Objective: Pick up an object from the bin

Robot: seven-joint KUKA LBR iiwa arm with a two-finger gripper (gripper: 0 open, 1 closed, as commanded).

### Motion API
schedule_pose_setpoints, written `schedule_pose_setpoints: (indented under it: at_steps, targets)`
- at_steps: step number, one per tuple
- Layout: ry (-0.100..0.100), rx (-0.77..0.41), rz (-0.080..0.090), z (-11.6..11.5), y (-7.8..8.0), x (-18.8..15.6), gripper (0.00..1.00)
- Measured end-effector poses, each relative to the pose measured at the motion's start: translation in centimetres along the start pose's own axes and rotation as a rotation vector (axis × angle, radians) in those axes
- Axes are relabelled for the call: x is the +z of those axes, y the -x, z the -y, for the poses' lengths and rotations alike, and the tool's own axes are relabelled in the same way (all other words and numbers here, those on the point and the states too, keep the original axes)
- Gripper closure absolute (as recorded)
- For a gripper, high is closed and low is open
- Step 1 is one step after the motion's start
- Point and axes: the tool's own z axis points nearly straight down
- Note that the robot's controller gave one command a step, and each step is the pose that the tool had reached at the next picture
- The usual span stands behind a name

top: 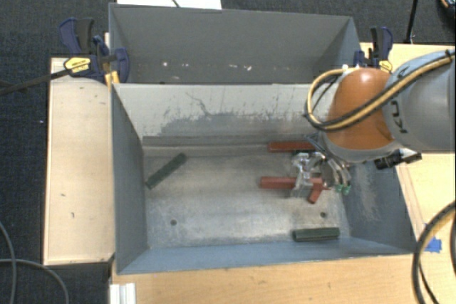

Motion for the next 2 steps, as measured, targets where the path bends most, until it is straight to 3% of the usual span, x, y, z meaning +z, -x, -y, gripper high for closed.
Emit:
schedule_pose_setpoints:
  at_steps: [1,2]
  targets:
    - [0.000,0.001,0.007,-0.6,-2.9,-12.1,1.00]
    - [0.000,-0.023,0.010,-1.7,-3.4,-22.7,1.00]
